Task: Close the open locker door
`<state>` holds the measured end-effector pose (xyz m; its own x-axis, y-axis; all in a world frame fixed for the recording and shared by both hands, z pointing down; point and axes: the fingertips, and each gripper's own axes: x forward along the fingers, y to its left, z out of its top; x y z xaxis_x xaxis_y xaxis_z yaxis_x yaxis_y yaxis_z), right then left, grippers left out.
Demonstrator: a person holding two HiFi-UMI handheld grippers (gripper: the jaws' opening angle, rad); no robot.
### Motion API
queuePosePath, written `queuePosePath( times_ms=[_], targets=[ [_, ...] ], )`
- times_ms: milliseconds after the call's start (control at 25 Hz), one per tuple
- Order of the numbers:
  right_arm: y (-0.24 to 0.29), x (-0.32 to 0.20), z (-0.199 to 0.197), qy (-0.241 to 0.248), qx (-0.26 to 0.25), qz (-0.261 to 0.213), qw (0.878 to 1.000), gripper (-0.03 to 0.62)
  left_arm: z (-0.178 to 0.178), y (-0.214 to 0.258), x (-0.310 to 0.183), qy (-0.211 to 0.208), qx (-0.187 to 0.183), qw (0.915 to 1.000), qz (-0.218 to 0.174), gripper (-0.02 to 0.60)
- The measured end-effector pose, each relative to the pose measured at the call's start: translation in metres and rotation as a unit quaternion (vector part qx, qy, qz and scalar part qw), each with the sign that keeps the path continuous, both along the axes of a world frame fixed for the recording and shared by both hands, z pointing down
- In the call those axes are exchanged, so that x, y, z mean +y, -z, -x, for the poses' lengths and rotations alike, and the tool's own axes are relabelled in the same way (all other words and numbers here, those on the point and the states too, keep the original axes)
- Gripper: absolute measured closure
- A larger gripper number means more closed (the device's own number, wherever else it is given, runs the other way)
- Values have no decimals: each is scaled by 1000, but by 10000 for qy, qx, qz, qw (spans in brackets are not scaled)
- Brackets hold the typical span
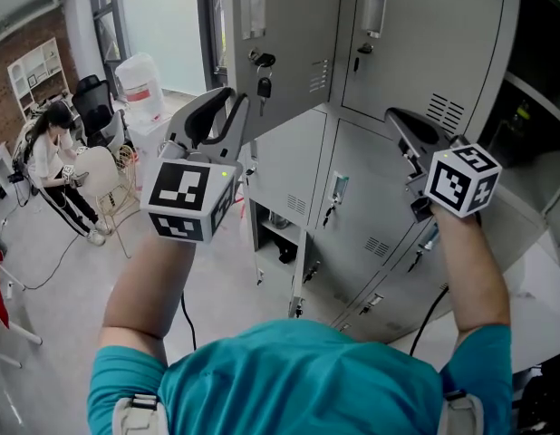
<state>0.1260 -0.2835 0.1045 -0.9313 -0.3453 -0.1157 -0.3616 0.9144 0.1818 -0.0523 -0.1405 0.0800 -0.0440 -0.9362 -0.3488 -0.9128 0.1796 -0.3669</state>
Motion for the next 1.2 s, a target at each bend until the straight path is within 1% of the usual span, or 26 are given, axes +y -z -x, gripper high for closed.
queuePosePath(
  times_ms=[160, 320, 520, 720, 880, 1040, 1200],
  targets=[
    [0, -4, 11, -113, 39, -56, 9999, 595, 29, -2, -8, -74, 137, 9999, -42, 497],
    [-2, -12, 26, -293, 123, -137, 9994, 595, 59, 0, -20, -237, 125, 9995, -162, 497],
    [7, -18, 50, -561, 78, -237, 9981, 595, 100, -1, -42, -601, 178, 9979, -177, 497],
    [15, -22, 72, -898, 73, -296, 9955, 595, 133, -3, -74, -1062, 203, 9940, -144, 497],
    [19, -24, 86, -1194, 63, -309, 9923, 595, 154, -3, -97, -1412, 217, 9897, -100, 497],
    [24, -23, 94, -1509, 43, -337, 9880, 595, 167, -1, -120, -1736, 237, 9845, -80, 497],
    [22, -24, 98, -1788, 69, -322, 9833, 595, 178, 0, -137, -1905, 225, 9813, -138, 497]
  ],
)
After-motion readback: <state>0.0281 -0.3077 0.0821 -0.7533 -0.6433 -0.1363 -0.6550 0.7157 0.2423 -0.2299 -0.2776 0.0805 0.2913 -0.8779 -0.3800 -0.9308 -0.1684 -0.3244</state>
